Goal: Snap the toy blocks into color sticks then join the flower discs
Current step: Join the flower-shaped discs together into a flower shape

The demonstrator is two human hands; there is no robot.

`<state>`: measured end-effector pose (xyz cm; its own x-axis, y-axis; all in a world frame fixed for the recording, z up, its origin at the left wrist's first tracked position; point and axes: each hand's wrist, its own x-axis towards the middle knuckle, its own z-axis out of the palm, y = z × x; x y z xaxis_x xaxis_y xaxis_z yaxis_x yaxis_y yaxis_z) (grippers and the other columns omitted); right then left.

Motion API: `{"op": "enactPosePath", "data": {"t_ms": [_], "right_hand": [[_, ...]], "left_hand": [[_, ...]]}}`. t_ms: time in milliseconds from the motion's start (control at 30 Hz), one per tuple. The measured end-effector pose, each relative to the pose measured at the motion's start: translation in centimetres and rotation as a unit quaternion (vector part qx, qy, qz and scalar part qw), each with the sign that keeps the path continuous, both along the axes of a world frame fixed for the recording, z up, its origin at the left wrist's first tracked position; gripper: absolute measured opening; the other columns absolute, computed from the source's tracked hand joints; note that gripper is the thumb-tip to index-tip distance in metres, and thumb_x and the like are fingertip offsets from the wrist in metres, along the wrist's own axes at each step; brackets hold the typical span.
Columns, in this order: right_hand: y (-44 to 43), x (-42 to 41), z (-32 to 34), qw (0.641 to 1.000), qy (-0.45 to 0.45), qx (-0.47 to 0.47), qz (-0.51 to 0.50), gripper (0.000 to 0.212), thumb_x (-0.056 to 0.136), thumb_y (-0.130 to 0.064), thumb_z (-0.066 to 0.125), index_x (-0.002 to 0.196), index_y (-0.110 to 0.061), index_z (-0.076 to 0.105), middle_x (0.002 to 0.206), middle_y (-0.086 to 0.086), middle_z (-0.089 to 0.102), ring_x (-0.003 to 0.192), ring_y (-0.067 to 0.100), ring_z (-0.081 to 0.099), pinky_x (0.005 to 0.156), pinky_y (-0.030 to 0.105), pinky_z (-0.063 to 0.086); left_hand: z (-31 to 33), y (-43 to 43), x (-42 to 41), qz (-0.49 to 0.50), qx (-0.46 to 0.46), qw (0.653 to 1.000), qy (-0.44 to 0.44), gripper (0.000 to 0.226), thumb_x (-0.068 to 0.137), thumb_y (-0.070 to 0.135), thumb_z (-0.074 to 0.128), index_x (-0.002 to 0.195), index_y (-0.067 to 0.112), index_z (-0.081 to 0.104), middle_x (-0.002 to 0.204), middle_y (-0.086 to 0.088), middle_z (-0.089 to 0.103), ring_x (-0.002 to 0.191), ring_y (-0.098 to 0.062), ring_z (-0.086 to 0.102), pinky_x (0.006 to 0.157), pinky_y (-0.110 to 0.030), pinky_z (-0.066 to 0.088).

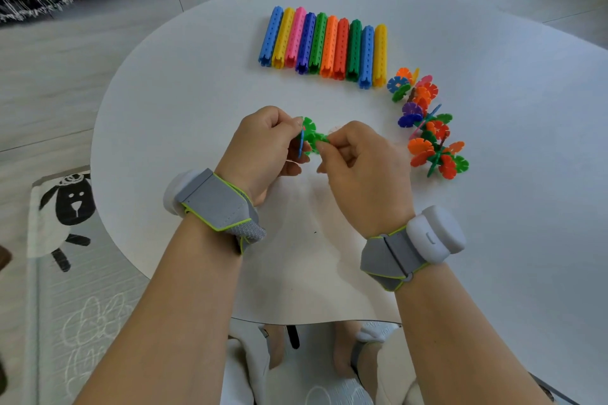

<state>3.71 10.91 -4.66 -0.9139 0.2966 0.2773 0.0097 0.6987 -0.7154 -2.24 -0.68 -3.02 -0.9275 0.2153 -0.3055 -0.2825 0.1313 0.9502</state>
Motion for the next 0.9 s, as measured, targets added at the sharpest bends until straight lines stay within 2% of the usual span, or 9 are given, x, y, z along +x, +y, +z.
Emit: {"op": "enactPosePath", "data": {"t_ms": [233, 367, 600, 767, 833, 900], "right_hand": [[-0.8, 0.1, -0.3, 1.0, 0.026, 0.013, 0.013, 0.014, 0.09, -0.018, 0.055, 0.081, -0.006, 0.057, 0.07, 0.01, 0.066, 0.064, 0.028, 0.064, 0.06, 0.042, 0.051], [-1.3, 0.0, -0.3, 0.998, 0.046, 0.032, 0.002, 0.023, 0.088, -0.024, 0.047, 0.081, -0.004, 0.055, 0.069, 0.012, 0.063, 0.061, 0.032, 0.061, 0.056, 0.043, 0.05], [-1.8, -0.3, -0.7, 0.996, 0.078, 0.035, -0.013, 0.023, 0.089, -0.02, 0.048, 0.078, -0.001, 0.055, 0.063, 0.013, 0.061, 0.055, 0.034, 0.059, 0.051, 0.044, 0.049], [-1.4, -0.8, -0.3, 1.0, 0.022, 0.006, 0.007, 0.021, 0.091, -0.024, 0.053, 0.084, -0.006, 0.06, 0.072, 0.011, 0.067, 0.067, 0.031, 0.063, 0.06, 0.042, 0.05], [-0.5, -1.1, 0.3, 0.998, -0.047, 0.008, 0.037, 0.018, 0.092, -0.028, 0.057, 0.097, -0.012, 0.063, 0.08, 0.003, 0.069, 0.075, 0.022, 0.062, 0.068, 0.034, 0.049], [0.3, -1.3, 0.7, 0.993, -0.094, 0.053, 0.045, 0.025, 0.092, -0.031, 0.057, 0.113, -0.019, 0.06, 0.089, -0.005, 0.066, 0.084, 0.016, 0.057, 0.072, 0.029, 0.043]], "left_hand": [[0.2, 0.0, -0.1, 0.008, -0.02, 1.0, 0.023, 0.025, 0.095, 0.011, 0.047, 0.07, 0.011, 0.045, 0.063, -0.007, 0.053, 0.048, -0.013, 0.051, 0.043, -0.021, 0.043], [0.2, 0.1, 0.1, 0.007, -0.017, 0.999, 0.034, 0.026, 0.095, 0.013, 0.046, 0.069, 0.012, 0.044, 0.064, -0.007, 0.054, 0.05, -0.014, 0.05, 0.047, -0.024, 0.042], [0.2, -0.1, 0.3, -0.011, -0.027, 0.998, 0.051, 0.028, 0.097, 0.013, 0.044, 0.069, 0.013, 0.041, 0.065, -0.007, 0.054, 0.052, -0.014, 0.049, 0.051, -0.027, 0.041], [0.1, -0.4, 0.1, 0.006, -0.015, 0.999, 0.041, 0.027, 0.096, 0.013, 0.047, 0.069, 0.012, 0.045, 0.066, -0.005, 0.055, 0.051, -0.01, 0.05, 0.048, -0.023, 0.043], [-0.2, -0.8, 0.0, 0.032, -0.009, 0.999, 0.04, 0.027, 0.094, 0.012, 0.051, 0.068, 0.012, 0.048, 0.069, -0.004, 0.055, 0.053, -0.009, 0.05, 0.048, -0.022, 0.045], [-0.2, -1.4, -0.3, 0.072, 0.004, 0.997, 0.036, 0.026, 0.093, 0.012, 0.054, 0.067, 0.013, 0.049, 0.071, -0.003, 0.055, 0.058, -0.01, 0.052, 0.048, -0.021, 0.045]]}}
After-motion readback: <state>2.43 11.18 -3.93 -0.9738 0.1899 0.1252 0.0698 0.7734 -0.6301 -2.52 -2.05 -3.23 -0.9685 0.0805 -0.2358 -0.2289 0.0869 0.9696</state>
